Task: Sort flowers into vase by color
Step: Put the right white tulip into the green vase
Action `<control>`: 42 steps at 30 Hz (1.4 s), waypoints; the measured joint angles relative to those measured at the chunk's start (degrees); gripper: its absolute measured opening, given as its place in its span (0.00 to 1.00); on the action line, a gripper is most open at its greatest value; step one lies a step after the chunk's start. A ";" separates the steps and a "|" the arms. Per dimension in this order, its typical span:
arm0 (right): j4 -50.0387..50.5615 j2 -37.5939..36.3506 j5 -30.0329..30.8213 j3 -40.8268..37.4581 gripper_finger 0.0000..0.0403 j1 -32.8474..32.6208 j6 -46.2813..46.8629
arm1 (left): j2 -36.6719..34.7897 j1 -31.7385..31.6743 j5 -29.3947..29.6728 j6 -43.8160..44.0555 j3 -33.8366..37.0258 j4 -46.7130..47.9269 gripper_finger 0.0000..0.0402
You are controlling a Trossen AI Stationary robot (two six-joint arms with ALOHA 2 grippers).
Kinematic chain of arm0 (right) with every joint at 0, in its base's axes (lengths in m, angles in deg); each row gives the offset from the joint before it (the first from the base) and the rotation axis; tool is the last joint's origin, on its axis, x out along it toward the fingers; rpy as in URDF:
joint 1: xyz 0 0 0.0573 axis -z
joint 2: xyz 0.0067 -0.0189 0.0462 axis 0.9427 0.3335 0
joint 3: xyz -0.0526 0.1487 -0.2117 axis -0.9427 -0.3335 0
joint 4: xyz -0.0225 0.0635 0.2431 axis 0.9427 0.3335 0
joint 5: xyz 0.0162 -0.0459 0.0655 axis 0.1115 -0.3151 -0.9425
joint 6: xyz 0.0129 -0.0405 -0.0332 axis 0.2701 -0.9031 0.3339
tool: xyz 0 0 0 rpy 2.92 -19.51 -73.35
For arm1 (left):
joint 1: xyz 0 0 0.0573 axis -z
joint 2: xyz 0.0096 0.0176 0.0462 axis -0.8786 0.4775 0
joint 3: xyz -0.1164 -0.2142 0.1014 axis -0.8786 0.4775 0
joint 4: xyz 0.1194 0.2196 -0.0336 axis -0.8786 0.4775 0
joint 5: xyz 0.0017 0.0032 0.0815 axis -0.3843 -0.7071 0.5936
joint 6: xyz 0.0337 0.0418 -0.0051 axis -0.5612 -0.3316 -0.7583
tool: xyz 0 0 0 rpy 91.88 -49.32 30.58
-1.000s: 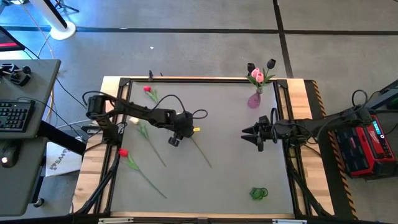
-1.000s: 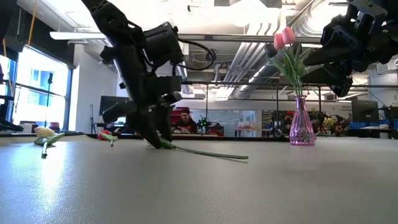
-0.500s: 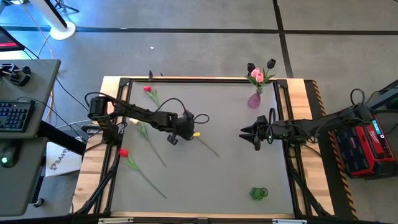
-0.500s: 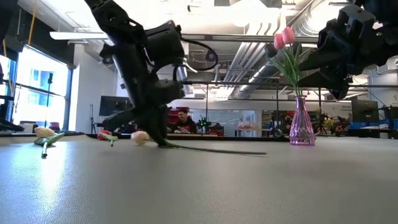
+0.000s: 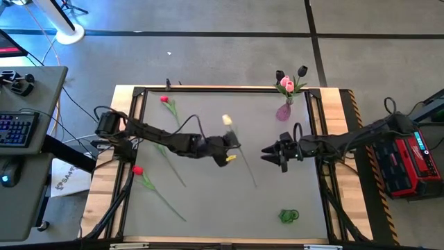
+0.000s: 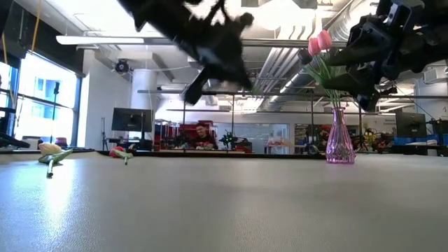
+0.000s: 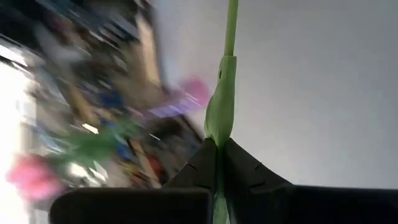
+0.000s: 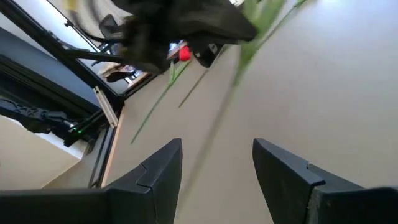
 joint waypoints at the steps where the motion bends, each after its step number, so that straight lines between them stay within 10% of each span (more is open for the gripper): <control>1: -1.27 0.99 -0.07 0.00 0.46 -0.01 0.10 | 0.00 0.34 -0.89 -1.88 -0.26 -2.05 0.00; 25: 2.41 23.15 -2.79 14.03 0.42 -0.83 2.78 | 5.92 3.96 -4.77 -2.04 -8.21 1.87 0.00; 37: 0.25 23.45 -2.57 14.00 0.04 -0.83 0.83 | 5.91 4.41 -6.22 0.48 -8.21 2.39 0.00; 42: 0.29 23.45 -1.57 13.97 0.03 -1.14 -0.29 | 5.90 4.47 -7.25 8.08 -8.15 0.21 0.03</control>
